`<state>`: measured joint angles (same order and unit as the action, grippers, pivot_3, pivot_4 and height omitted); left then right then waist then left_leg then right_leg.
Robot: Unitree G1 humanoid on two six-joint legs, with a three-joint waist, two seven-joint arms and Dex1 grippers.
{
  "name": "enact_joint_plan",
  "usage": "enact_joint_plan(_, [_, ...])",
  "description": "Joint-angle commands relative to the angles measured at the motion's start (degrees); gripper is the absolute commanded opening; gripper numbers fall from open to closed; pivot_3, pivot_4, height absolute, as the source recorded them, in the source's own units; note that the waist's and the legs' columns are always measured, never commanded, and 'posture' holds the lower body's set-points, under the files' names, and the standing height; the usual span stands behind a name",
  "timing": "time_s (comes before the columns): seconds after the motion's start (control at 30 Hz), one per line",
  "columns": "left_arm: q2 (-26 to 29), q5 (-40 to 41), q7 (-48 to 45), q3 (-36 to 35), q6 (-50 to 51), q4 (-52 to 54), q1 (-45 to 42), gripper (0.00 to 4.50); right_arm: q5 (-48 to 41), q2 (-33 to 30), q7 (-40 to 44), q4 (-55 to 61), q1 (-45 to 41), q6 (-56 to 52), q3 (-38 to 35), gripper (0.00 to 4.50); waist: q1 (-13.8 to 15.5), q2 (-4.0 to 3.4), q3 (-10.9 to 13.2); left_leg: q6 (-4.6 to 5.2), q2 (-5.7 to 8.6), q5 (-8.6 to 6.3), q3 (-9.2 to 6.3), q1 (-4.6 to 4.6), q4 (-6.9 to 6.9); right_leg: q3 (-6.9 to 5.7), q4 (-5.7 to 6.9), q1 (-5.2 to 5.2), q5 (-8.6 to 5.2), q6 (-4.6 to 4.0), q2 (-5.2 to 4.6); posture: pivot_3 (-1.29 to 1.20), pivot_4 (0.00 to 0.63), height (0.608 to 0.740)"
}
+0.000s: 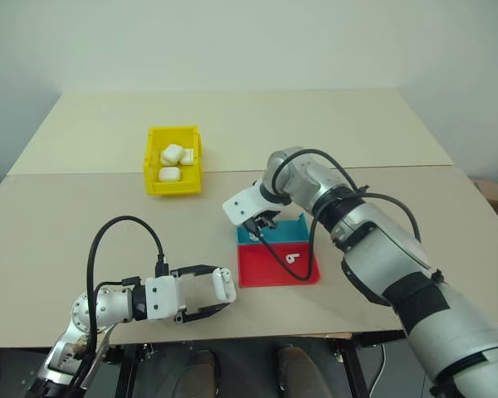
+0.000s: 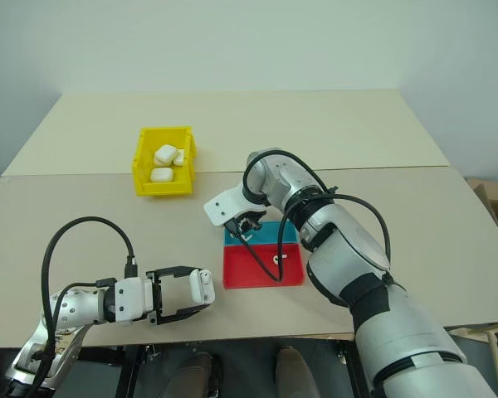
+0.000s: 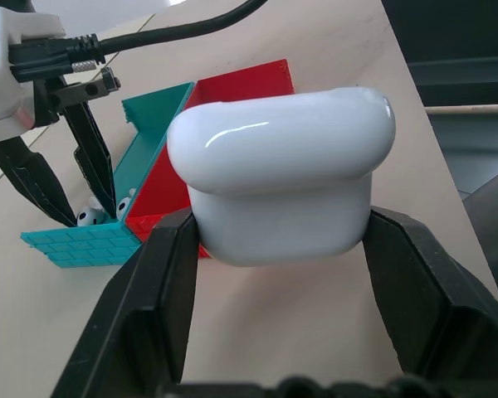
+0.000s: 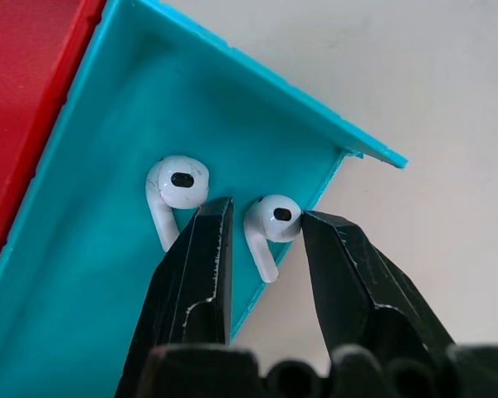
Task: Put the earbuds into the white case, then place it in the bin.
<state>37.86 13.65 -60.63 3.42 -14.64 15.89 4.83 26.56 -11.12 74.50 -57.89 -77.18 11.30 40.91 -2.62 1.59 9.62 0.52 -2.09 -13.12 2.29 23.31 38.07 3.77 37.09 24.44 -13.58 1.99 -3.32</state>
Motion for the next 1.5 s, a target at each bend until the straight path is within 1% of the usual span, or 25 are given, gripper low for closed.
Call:
enact_joint_plan(0.03, [0.12,0.35,0.56,-0.01,-1.51,1.53,-0.04,2.72,0.87,-0.18,-0.86,0.66,-0.11,1.41,-0.95,1.67,0.0,0.0,0.0,0.0,0.0,0.0,0.0,0.0,0.0,0.0,0.0,0.0,0.0,0.0,0.0,0.0,0.15,0.74])
enact_joint_plan(0.7, [0.28,-0.22,0.84,0.07,-2.53,0.55,-0.1,2.72,3.06,-0.29,-1.57,-0.76,0.29,4.62,-0.9,1.67,0.01,0.0,0.0,0.0,0.0,0.0,0.0,-0.06,0.0,0.0,0.01,-0.05,0.0,0.0,0.0,0.0,0.15,0.74])
enact_joint_plan(0.77, [0.32,-0.15,0.91,0.11,-2.54,0.73,0.02,2.72,3.19,-0.41,-1.5,-0.65,0.48,4.74,-0.84,1.31,0.01,0.0,0.0,0.0,0.0,0.0,0.0,-0.07,0.0,0.0,0.01,-0.06,0.0,0.0,0.0,0.0,0.15,0.74])
enact_joint_plan(1.1, [0.28,-0.27,0.79,0.19,-3.14,-0.07,-0.45,2.72,4.69,-0.54,-2.37,-1.06,0.96,5.22,-0.76,1.31,0.01,0.0,0.0,0.0,0.0,0.0,0.0,-0.12,0.0,0.0,0.01,-0.1,0.0,0.0,0.0,0.0,0.15,0.74])
enact_joint_plan(1.23, [0.31,-0.16,0.77,0.19,-3.15,0.02,-0.43,2.72,5.0,-0.71,-2.37,-0.92,1.06,5.51,-0.73,0.64,0.01,0.0,0.0,0.0,0.0,0.0,0.0,-0.13,0.0,0.0,0.01,-0.11,0.0,0.0,0.0,0.0,0.15,0.74])
enact_joint_plan(1.5, [0.28,-0.08,0.61,0.18,-3.5,-0.32,-0.67,2.72,4.5,-1.26,-2.21,0.78,1.27,5.29,-1.62,0.63,0.02,0.0,0.0,0.0,0.0,0.0,0.0,-0.13,0.0,0.0,0.01,-0.12,0.0,0.0,0.0,0.0,0.15,0.74])
